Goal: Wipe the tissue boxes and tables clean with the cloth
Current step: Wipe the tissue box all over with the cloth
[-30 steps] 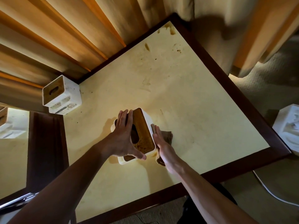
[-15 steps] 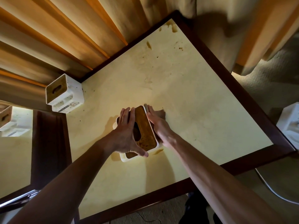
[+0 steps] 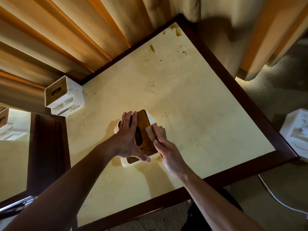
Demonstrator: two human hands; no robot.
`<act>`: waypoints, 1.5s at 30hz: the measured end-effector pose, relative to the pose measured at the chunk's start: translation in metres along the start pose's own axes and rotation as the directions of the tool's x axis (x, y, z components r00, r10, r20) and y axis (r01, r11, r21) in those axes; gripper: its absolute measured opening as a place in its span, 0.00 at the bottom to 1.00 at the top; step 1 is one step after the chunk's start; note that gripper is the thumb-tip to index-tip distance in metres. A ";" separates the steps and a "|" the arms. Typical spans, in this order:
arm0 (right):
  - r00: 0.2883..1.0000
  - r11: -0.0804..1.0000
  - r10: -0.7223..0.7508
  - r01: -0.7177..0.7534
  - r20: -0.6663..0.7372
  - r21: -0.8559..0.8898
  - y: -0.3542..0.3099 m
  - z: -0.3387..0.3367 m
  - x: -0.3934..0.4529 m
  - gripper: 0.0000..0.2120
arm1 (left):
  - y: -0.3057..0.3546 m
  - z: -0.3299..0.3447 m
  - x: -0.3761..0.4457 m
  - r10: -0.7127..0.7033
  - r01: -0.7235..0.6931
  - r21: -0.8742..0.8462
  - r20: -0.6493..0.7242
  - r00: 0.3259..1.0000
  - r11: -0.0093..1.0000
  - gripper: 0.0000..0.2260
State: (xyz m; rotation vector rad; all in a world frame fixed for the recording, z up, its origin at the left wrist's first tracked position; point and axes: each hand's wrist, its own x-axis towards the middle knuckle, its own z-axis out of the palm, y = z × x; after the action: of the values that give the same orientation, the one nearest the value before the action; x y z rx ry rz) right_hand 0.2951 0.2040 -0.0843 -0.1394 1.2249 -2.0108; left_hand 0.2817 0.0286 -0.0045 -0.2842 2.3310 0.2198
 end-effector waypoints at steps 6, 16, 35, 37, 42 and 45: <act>0.982 0.985 0.174 -0.172 -0.069 0.024 0.005 -0.005 -0.014 0.22 | 0.001 -0.001 -0.001 0.001 -0.001 -0.015 0.004 1.000 1.000 0.77; 0.938 0.954 0.295 -0.278 -0.183 0.111 0.007 -0.005 0.013 0.22 | 0.000 0.000 -0.001 0.006 -0.006 -0.012 -0.001 1.000 1.000 0.76; 0.915 0.988 0.155 -0.138 -0.372 0.071 -0.038 -0.048 0.017 0.15 | -0.004 -0.002 -0.006 0.042 -0.042 -0.015 0.011 0.999 0.999 0.75; 0.914 0.989 0.147 -0.131 -0.378 0.068 -0.043 -0.044 0.013 0.16 | -0.005 -0.002 -0.008 0.061 -0.061 -0.031 0.007 0.998 0.998 0.74; 0.906 0.991 0.128 -0.130 -0.405 0.023 -0.049 -0.036 0.008 0.16 | -0.014 -0.002 -0.009 0.118 -0.120 -0.071 -0.020 0.993 0.990 0.74; 0.908 0.993 0.098 -0.118 -0.407 -0.024 -0.050 -0.035 0.007 0.15 | -0.025 -0.001 -0.011 0.139 -0.144 -0.060 -0.077 0.987 0.988 0.74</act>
State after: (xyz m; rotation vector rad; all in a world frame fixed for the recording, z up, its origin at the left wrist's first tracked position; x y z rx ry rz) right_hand 0.2468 0.2371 -0.0652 0.3347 1.5008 -1.9707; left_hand 0.2953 0.0057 0.0021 -0.1603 2.4214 0.3618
